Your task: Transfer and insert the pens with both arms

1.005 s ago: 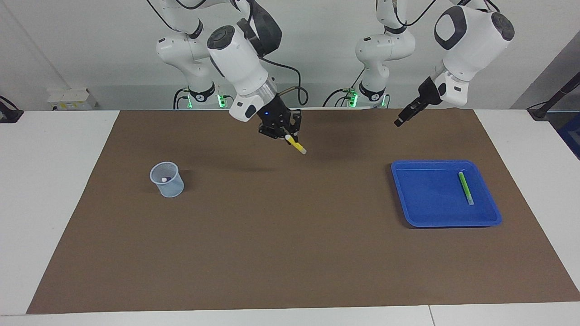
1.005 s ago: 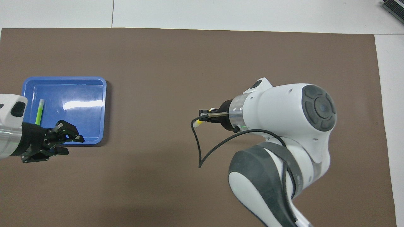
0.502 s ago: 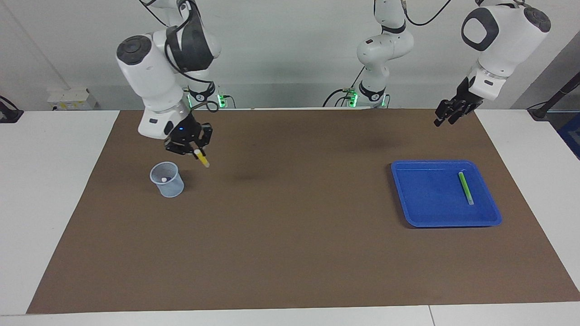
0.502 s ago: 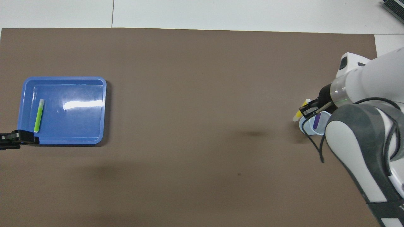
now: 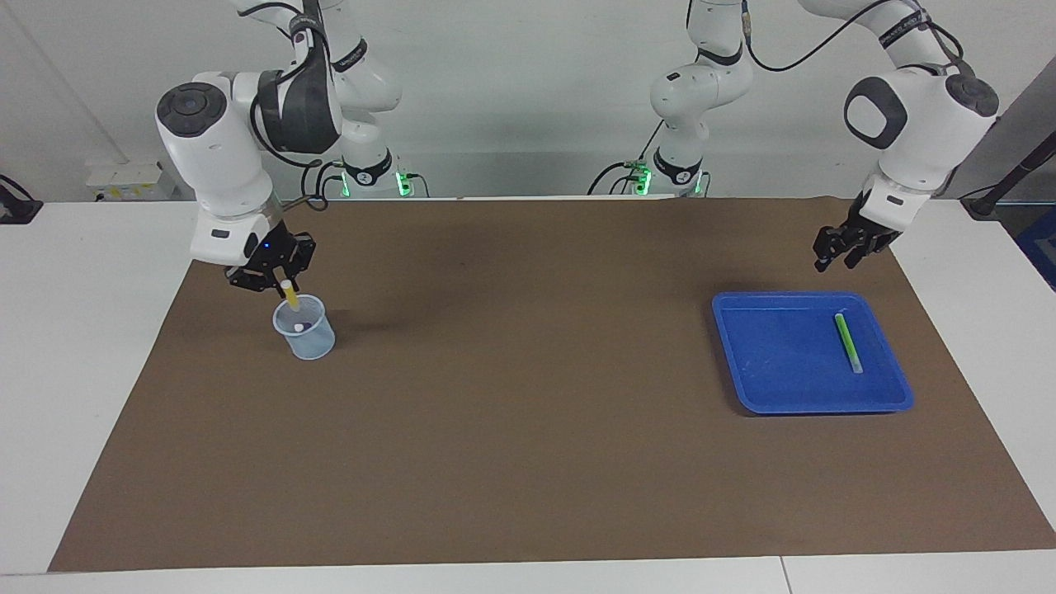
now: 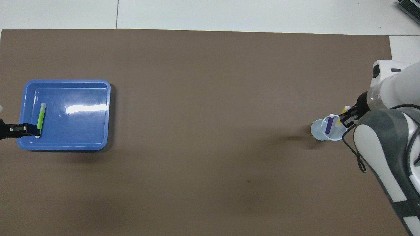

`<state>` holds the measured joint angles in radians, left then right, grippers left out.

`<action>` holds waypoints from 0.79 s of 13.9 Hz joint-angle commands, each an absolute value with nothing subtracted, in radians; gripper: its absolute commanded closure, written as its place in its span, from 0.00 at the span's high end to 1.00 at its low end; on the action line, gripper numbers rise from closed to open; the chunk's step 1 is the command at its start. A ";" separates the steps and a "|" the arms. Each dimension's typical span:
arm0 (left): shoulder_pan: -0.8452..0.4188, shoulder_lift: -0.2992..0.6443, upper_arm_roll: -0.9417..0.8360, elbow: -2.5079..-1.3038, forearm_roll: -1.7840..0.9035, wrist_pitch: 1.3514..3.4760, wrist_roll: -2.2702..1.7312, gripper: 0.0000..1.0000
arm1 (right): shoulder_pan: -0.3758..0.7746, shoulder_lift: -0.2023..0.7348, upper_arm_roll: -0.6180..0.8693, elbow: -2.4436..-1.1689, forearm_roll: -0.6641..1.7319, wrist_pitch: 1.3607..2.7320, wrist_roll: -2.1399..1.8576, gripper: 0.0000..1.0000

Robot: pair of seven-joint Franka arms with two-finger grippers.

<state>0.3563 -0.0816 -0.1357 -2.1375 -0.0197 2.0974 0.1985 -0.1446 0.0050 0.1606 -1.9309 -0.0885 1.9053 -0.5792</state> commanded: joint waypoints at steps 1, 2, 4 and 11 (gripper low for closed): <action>0.396 0.009 -0.140 -2.109 0.032 2.184 0.276 0.64 | -0.164 -0.055 0.176 -2.031 -0.106 1.957 -0.594 0.00; 0.396 0.041 -0.140 -2.093 0.049 2.204 0.296 0.64 | -0.166 -0.052 0.176 -2.033 -0.106 1.959 -0.591 0.00; 0.406 0.096 -0.140 -2.068 0.080 2.250 0.331 0.64 | -0.170 -0.049 0.176 -2.074 -0.106 2.006 -0.589 0.00; 0.408 0.322 -0.140 -1.944 0.120 2.388 0.341 0.66 | -0.179 -0.046 0.178 -2.083 -0.104 2.010 -0.594 0.97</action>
